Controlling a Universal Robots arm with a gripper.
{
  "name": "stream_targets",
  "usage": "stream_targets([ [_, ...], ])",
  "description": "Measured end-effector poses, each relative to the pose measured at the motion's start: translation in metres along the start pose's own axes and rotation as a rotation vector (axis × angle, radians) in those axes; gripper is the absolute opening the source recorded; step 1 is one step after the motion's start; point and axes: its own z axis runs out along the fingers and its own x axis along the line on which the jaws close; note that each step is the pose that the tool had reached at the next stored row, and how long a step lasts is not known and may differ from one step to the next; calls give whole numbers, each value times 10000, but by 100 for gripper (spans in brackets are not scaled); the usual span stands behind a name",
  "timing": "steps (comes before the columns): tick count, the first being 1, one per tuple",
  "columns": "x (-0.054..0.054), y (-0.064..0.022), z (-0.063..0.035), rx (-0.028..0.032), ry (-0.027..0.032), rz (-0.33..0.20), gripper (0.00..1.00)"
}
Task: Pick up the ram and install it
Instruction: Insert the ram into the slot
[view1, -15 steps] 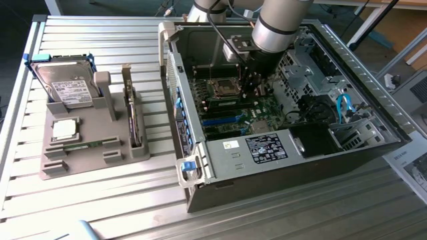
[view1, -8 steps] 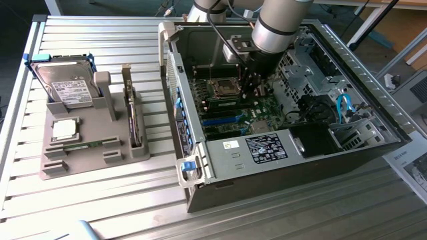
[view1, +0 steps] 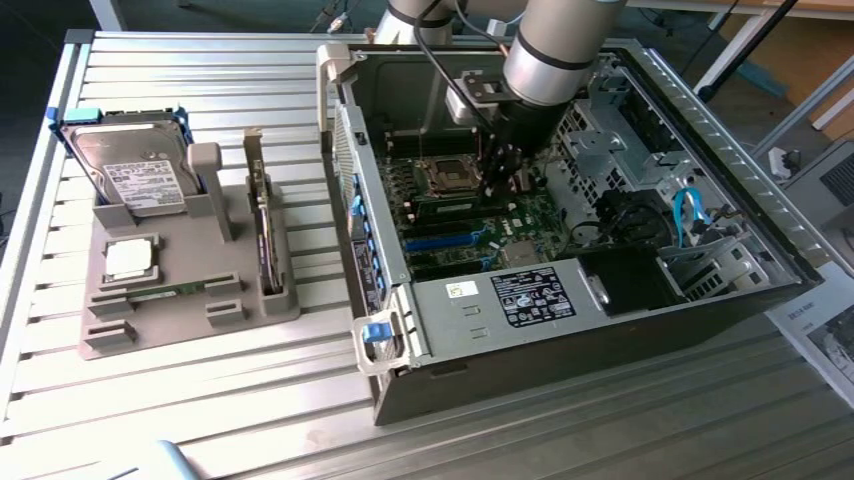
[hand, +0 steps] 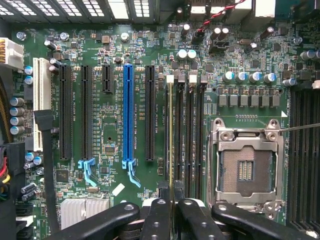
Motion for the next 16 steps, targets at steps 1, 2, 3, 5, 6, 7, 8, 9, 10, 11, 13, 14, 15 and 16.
stream_targets([
  [1, -1, 0, -7, -3, 11, 0, 12],
  [2, -1, 0, -14, -7, 25, 1, 12],
  [3, -1, 0, -17, -7, 37, 0, 12],
  [5, -1, 1, -17, -8, 41, 1, 12],
  [6, -1, 1, -17, -8, 43, 1, 12],
  [7, -1, 1, -18, -8, 43, 3, 12],
  [8, -1, 0, -18, -7, 43, 16, 12],
  [9, -1, 0, -18, -7, 43, 38, 12],
  [10, -1, 1, -17, -7, 42, 55, 12],
  [11, -1, 0, -18, -7, 42, 64, 12],
  [13, -2, 0, -17, -7, 41, 75, 12],
  [14, -1, 1, -17, -7, 42, 79, 12],
  [15, -2, 0, -17, -7, 41, 80, 12],
  [16, -1, 1, -17, -7, 42, 80, 12],
])
